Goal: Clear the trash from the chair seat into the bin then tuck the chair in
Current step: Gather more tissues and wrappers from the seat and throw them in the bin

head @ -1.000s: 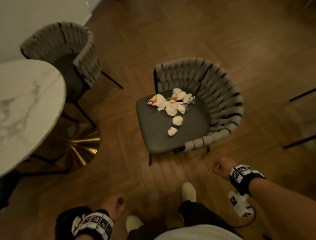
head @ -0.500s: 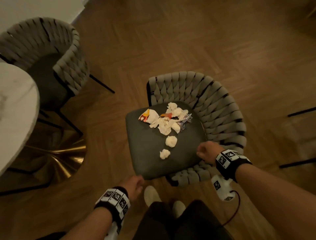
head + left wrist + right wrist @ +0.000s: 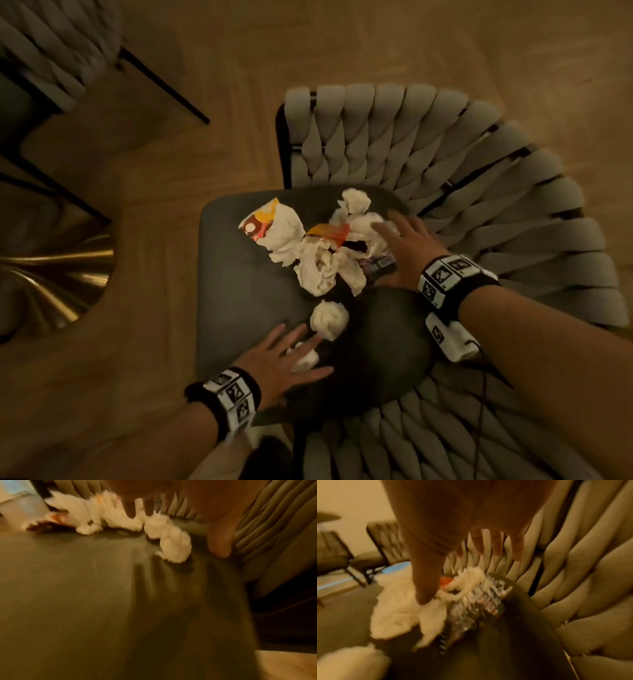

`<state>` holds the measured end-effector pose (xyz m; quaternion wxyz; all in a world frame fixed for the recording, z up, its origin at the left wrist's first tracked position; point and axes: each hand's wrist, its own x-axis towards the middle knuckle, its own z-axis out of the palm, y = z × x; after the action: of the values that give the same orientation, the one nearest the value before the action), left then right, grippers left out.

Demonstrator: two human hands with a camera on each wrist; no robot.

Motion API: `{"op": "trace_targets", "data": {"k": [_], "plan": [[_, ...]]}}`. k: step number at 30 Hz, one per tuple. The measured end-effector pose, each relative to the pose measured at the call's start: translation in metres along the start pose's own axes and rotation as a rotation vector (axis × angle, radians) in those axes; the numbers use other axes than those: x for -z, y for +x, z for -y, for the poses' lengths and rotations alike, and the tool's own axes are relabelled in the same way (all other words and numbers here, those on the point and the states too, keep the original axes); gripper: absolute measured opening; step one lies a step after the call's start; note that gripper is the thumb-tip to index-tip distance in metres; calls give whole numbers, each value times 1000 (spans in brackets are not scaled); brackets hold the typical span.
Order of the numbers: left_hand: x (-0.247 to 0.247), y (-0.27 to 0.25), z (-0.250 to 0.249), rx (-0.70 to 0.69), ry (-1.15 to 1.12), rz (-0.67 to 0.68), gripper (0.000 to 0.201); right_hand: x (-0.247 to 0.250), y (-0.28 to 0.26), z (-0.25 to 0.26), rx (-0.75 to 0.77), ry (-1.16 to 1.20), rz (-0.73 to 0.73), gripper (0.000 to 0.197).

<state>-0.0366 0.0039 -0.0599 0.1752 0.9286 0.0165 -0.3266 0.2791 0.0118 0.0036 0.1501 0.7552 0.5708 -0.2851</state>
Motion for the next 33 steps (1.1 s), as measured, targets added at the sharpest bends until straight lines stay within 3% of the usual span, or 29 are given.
{"op": "trace_targets", "data": {"k": [2,5,9,15,18,24,28,33], "plan": [[-14,22,20,-30,32,-28,95,-24,36,-7,107,-77,23,126],[-24,42,36,-52,91,-136,91,-53,64,-18,210,-70,45,130],[-4,65,31,-35,20,-222,82,-61,62,-24,196,7,69,108],[36,95,22,36,-65,-112,59,-65,52,-13,233,68,140,69],[45,97,16,76,-114,-96,64,-60,42,-9,170,160,149,61],[56,104,2,217,-202,-122,94,-31,22,-25,31,79,227,49],[62,103,-5,291,-293,-111,85,1,15,-37,-46,12,143,51],[59,95,-9,282,-376,-49,76,26,20,-39,-83,-76,82,58]]}}
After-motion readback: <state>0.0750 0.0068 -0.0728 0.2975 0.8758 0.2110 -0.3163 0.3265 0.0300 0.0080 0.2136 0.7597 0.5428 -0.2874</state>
